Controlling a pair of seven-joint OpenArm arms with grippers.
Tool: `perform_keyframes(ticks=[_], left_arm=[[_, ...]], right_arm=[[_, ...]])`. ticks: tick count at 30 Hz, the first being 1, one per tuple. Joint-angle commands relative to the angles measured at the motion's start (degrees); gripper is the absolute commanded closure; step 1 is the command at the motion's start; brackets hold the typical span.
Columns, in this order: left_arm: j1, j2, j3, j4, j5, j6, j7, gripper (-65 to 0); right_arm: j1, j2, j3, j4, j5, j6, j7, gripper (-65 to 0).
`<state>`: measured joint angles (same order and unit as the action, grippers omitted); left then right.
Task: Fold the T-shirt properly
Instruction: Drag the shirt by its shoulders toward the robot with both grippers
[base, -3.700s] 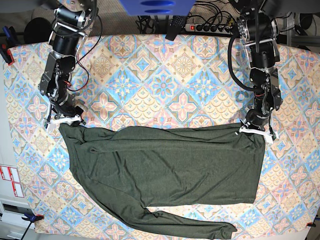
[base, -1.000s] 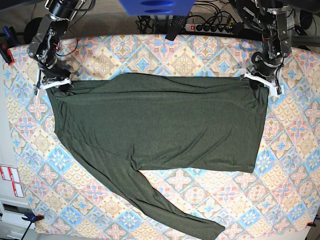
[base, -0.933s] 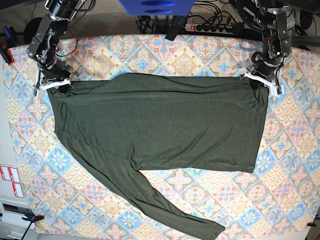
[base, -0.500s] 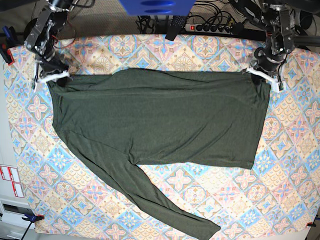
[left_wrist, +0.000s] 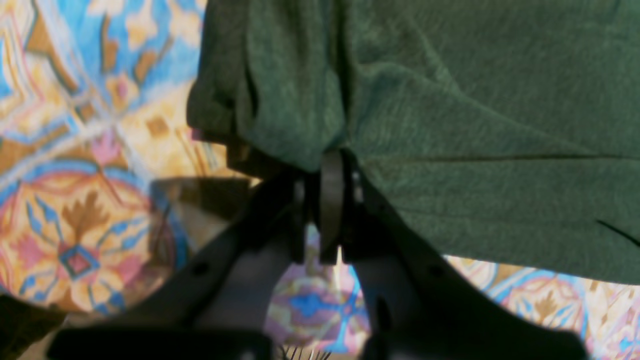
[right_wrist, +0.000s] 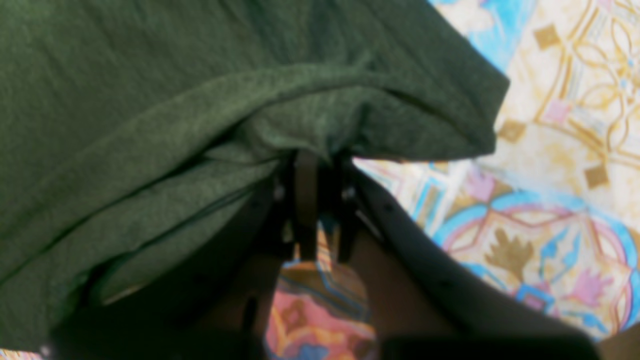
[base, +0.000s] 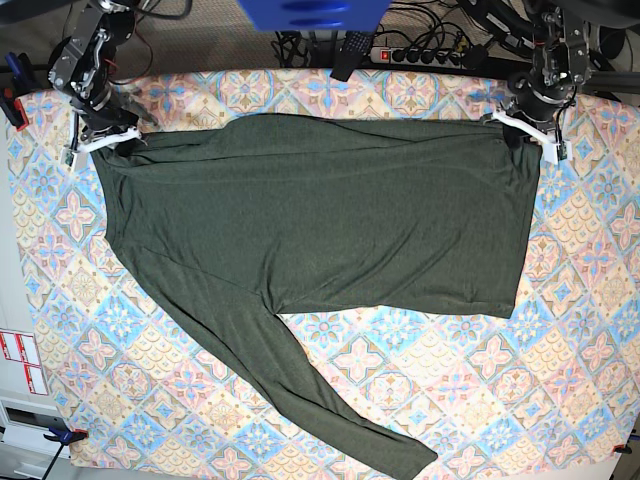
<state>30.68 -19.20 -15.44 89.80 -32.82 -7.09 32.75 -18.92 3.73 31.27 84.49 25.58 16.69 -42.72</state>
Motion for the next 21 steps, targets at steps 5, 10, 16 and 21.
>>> perform_keyframes(ticks=[5,10,16,21], left_arm=[[2.1,-1.0,-0.6,0.9,0.5,0.8,-1.5,0.0],[3.2,-1.0,-0.6,0.9,0.5,0.8,-1.5,0.0],[3.0,-1.0,-0.6,0.9,0.5,1.0,-1.5,0.0],[3.1,-1.0,-0.6,0.9,0.5,1.1,-1.5,-2.7]], right_arm=[[-2.4,1.1,0.4,1.1,0.0,-0.5,1.6,-3.4],[-3.0,1.1,0.4,1.1,0.0,-0.5,1.6,-3.4],[-3.0,1.1,0.4,1.0,0.0,-0.5,1.6,-3.8],[-3.0,1.1,0.5,1.0,0.0,-0.5,1.6,-6.4]])
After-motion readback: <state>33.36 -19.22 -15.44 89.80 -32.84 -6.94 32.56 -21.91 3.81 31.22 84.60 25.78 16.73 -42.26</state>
